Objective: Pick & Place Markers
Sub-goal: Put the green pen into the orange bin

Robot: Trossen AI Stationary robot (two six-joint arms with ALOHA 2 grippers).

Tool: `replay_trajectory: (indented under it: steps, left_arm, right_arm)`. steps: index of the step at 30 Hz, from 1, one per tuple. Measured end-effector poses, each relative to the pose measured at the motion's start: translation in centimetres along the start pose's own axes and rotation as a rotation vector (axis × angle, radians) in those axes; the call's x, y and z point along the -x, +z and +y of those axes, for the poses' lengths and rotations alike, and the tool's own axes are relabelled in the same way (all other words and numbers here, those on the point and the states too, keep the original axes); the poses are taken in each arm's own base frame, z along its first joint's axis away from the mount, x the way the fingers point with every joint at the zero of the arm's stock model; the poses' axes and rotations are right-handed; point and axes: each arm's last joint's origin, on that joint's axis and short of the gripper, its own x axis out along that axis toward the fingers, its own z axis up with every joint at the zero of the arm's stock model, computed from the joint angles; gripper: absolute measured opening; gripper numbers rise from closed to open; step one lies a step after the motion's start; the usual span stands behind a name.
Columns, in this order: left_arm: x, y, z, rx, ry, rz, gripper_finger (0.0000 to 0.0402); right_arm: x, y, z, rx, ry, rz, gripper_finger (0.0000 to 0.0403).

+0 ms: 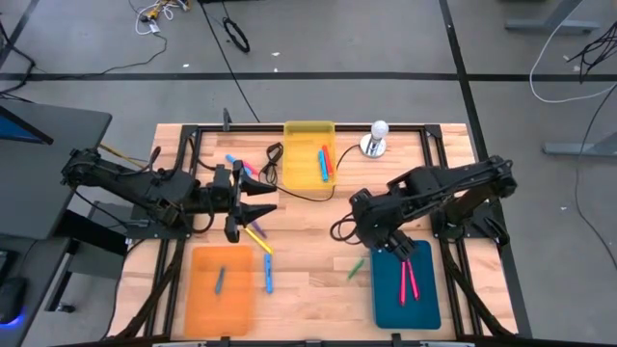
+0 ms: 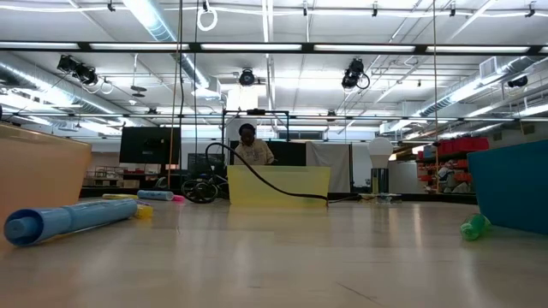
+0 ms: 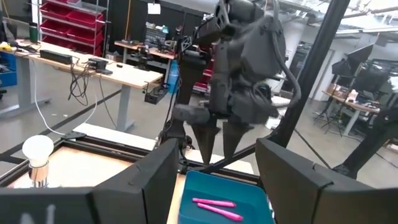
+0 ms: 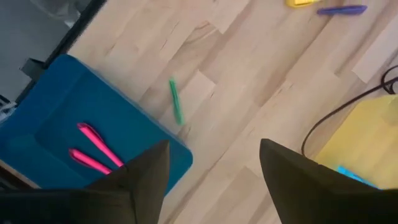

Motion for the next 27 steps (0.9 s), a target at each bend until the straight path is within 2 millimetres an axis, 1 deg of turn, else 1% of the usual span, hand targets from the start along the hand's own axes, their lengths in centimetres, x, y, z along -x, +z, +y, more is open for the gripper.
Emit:
replay_trajectory:
  steps: [5,8,12,17,21,27]
  left_arm:
    - [0.0,0.0,0.0,0.000,0.001,0.003,0.0223]
    - [0.0,0.0,0.0,-0.001,0.001,0.003,0.0223]
    - [0.0,-0.1,0.0,-0.002,0.001,0.005,0.0223]
    - [0.0,-0.2,0.0,-0.007,0.004,0.016,0.0223]
    - [0.0,-0.2,0.0,-0.007,0.004,0.017,0.0223]
    - [0.0,-0.2,0.0,-0.007,-0.015,0.022,0.0223]
  right_arm:
    - [-2.7,0.6,-0.5,0.018,0.006,0.075,0.0249]
    - [-4.5,0.6,-0.3,0.050,0.021,0.104,0.0249]
    - [-6.9,0.2,0.3,0.094,0.048,0.149,0.0249]
    - [-10.1,0.1,1.1,0.125,0.052,0.140,0.0249]
    - [-11.9,-0.2,1.7,0.153,0.083,0.132,0.0249]
    - [-13.7,-0.6,1.8,0.155,0.113,0.092,0.0249]
